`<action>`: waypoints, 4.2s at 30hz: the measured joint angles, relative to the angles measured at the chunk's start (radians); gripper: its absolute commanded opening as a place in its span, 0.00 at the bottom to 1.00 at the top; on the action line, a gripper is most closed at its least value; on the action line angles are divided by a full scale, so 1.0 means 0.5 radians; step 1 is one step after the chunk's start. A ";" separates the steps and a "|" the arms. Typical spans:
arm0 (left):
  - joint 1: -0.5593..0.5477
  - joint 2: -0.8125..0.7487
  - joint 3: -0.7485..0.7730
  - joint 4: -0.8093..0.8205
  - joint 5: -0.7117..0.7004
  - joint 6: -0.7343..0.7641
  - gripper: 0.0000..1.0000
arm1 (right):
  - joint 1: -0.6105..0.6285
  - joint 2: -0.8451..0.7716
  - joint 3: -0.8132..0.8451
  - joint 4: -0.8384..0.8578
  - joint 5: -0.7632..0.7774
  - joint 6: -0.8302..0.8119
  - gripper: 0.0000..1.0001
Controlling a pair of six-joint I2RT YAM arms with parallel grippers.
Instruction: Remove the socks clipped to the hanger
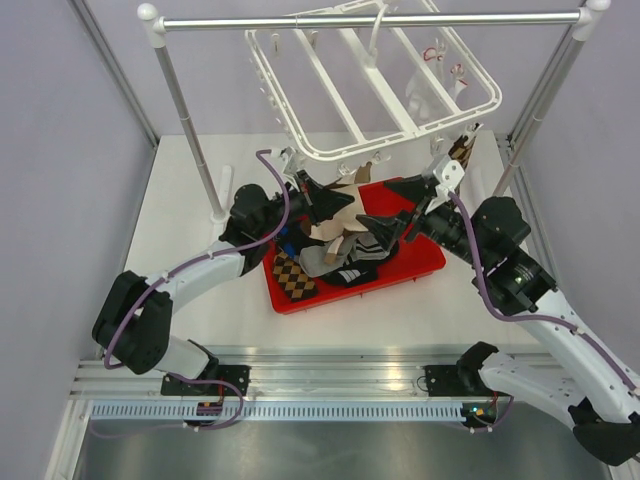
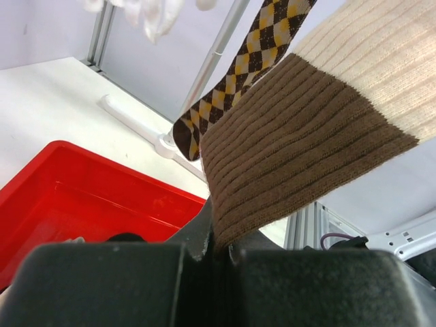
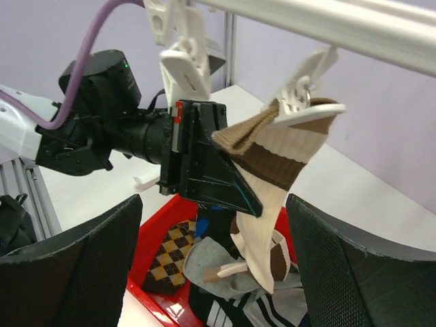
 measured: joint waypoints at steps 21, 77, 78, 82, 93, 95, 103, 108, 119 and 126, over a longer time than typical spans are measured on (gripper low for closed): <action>0.056 -0.020 0.046 -0.021 0.260 -0.167 0.02 | -0.646 0.582 -0.023 1.406 -0.919 0.807 0.85; 0.085 0.165 0.119 0.520 0.769 -0.922 0.02 | -0.527 0.404 -0.525 2.166 -0.396 1.151 0.74; 0.086 0.165 0.119 0.529 0.771 -0.931 0.02 | -0.527 0.389 -0.525 2.132 -0.393 1.140 0.75; 0.089 0.165 0.119 0.539 0.772 -0.953 0.02 | -0.523 0.304 -0.505 1.922 -0.326 1.067 0.76; 0.091 0.173 0.119 0.554 0.779 -0.994 0.02 | -0.519 0.159 -0.452 1.592 -0.176 0.958 0.73; 0.091 0.173 0.119 0.536 0.771 -0.993 0.02 | -0.510 0.150 -0.407 1.457 -0.108 0.959 0.76; 0.091 0.163 0.118 0.304 0.686 -0.847 0.02 | -0.465 0.106 -0.188 1.023 0.156 0.967 0.77; 0.091 0.138 0.119 0.168 0.608 -0.713 0.02 | -0.340 0.143 -0.053 0.779 0.338 0.940 0.77; 0.091 0.137 0.119 0.089 0.523 -0.641 0.02 | -0.252 0.188 -0.027 0.657 0.491 0.921 0.71; 0.086 0.121 0.119 0.030 0.479 -0.613 0.02 | -0.122 0.227 -0.027 0.668 0.588 0.890 0.69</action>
